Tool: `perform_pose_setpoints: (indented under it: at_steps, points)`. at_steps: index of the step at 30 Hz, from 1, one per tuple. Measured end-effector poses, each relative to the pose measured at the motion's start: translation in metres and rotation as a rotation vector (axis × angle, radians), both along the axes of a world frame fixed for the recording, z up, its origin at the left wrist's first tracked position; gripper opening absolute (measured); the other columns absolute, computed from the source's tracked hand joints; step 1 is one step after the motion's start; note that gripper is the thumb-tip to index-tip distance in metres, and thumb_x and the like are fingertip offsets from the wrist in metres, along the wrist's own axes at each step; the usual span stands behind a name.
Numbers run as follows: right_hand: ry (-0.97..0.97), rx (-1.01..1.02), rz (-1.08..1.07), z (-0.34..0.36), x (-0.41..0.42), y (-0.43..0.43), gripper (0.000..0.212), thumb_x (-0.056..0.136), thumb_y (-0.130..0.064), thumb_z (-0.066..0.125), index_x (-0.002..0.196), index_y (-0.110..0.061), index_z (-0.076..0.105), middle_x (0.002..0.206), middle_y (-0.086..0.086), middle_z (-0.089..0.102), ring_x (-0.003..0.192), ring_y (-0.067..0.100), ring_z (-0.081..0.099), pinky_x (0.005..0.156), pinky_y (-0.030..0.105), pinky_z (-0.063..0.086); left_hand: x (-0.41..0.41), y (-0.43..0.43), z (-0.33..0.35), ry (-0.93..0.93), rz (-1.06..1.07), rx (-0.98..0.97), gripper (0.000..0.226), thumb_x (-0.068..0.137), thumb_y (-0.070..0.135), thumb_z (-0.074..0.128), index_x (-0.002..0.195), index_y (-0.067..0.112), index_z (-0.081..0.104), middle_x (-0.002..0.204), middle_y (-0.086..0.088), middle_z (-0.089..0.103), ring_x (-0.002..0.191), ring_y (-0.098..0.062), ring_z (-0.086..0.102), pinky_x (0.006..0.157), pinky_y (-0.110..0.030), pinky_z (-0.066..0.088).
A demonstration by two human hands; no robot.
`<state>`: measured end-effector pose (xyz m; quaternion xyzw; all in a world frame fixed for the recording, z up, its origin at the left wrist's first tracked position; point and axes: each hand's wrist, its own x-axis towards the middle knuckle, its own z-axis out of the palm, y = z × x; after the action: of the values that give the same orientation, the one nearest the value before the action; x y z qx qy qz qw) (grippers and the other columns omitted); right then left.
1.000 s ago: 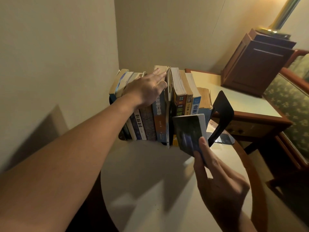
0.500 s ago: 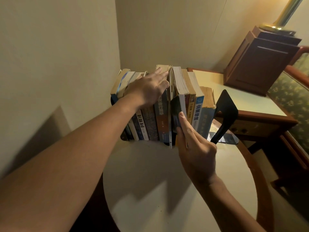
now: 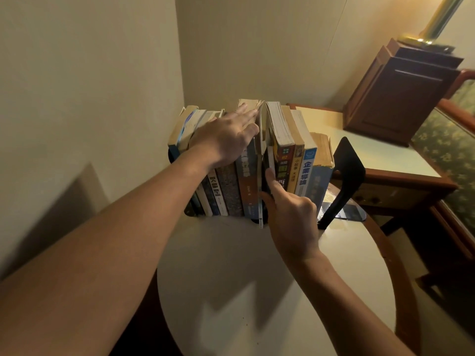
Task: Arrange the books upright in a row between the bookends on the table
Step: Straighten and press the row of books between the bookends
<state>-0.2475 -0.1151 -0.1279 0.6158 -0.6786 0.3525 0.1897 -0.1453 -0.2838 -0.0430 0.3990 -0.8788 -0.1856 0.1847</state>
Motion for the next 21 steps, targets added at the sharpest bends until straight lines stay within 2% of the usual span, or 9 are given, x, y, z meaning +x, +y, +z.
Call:
perform_pose_setpoints:
  at_steps: [4,7,9,14,19,21]
  points:
    - [-0.056,-0.003,0.034,0.007,-0.004,0.001,0.055,0.083,0.002,0.077,0.135,0.0,0.059,0.1,0.017,0.076,0.091,0.032,0.074,0.074,0.048,0.059,0.0,0.0,0.001,0.0,-0.002,0.001,0.054,0.102,0.052,0.023,0.155,0.043,0.025,0.165,0.016,0.013,0.152,-0.017,0.017,0.121,-0.048,0.016]
    - [-0.062,-0.078,0.038,0.005,-0.005,0.007,0.024,0.086,-0.011,0.075,0.106,0.0,0.069,0.088,0.012,0.076,0.08,0.029,0.075,0.07,0.042,0.063,-0.001,0.002,0.001,0.002,-0.002,-0.003,0.056,0.1,0.055,0.022,0.154,0.043,0.025,0.165,0.017,0.013,0.151,-0.019,0.018,0.12,-0.049,0.018]
    - [-0.045,-0.102,0.019,0.007,-0.008,0.006,0.017,0.087,-0.017,0.076,0.093,-0.003,0.069,0.078,0.008,0.074,0.072,0.026,0.074,0.065,0.036,0.062,-0.002,0.003,0.002,0.006,-0.007,-0.001,0.055,0.101,0.054,0.023,0.154,0.043,0.026,0.165,0.017,0.013,0.151,-0.017,0.018,0.12,-0.048,0.018]
    - [-0.027,0.011,-0.046,0.01,-0.006,-0.006,0.011,0.093,-0.011,0.071,0.102,-0.006,0.069,0.082,0.011,0.075,0.071,0.031,0.075,0.057,0.043,0.063,-0.005,0.004,0.002,0.007,-0.02,-0.013,0.056,0.1,0.052,0.024,0.154,0.042,0.027,0.165,0.017,0.012,0.151,-0.018,0.019,0.12,-0.047,0.019]
    - [-0.027,0.14,-0.108,0.007,-0.001,-0.011,0.016,0.092,0.004,0.065,0.105,-0.005,0.07,0.079,0.012,0.074,0.068,0.032,0.074,0.055,0.038,0.061,-0.007,0.007,0.003,0.005,-0.034,-0.036,0.053,0.103,0.048,0.025,0.156,0.039,0.025,0.166,0.016,0.011,0.152,-0.017,0.018,0.121,-0.046,0.015]
    - [-0.06,0.187,-0.119,0.003,-0.001,-0.011,0.017,0.094,0.003,0.061,0.107,-0.005,0.069,0.083,0.014,0.074,0.072,0.037,0.074,0.058,0.043,0.062,-0.009,0.008,0.002,0.0,-0.038,-0.043,0.054,0.103,0.049,0.025,0.156,0.038,0.025,0.166,0.016,0.012,0.151,-0.016,0.017,0.12,-0.046,0.015]
